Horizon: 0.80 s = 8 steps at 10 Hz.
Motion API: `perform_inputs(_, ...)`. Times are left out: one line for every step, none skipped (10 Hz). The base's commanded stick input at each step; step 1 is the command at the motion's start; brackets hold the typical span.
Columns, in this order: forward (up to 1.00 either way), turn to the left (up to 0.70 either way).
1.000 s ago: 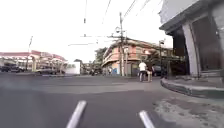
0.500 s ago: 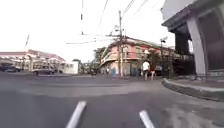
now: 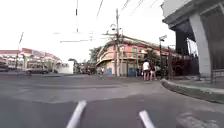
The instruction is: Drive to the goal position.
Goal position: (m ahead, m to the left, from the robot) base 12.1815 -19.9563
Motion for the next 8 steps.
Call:
perform_inputs(1.0, 0.0)
perform_inputs(1.0, 0.0)
perform_inputs(1.0, 0.0)
perform_inputs(1.0, 0.0)
perform_inputs(1.0, 0.0)
perform_inputs(1.0, 0.0)
perform_inputs(1.0, 0.0)
perform_inputs(1.0, 0.0)
